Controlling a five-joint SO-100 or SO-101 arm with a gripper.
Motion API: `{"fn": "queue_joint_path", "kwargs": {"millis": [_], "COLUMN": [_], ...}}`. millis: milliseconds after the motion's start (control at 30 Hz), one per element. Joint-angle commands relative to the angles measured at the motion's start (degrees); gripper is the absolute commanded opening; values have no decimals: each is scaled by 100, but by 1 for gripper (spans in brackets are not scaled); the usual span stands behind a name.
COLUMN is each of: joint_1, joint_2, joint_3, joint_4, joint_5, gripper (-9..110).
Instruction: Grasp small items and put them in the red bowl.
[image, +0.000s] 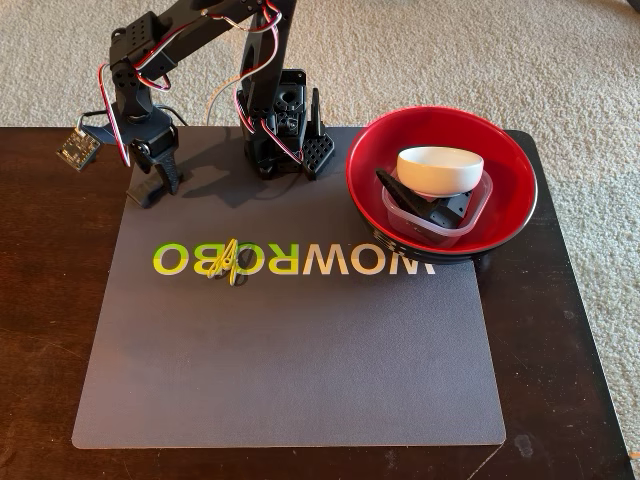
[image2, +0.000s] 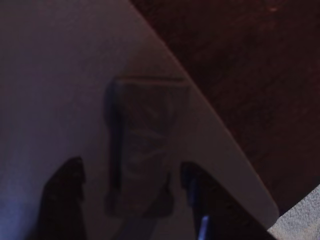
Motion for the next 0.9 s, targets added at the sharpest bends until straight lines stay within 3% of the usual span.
{"fn": "queue_joint_path", "kwargs": {"millis": [0, 200, 467, 633, 867], "joint_1": [343, 501, -255, -1819, -5062], "joint_2": [-193, -316, 229, 343, 1415], "joint_3": [-9, 0, -369, -1969, -2777], "joint_4": [-448, -677, -62, 2153, 3639], "joint_5": [211, 158, -1178, -2979, -5616], "gripper": [23, 0, 0, 0, 0]}}
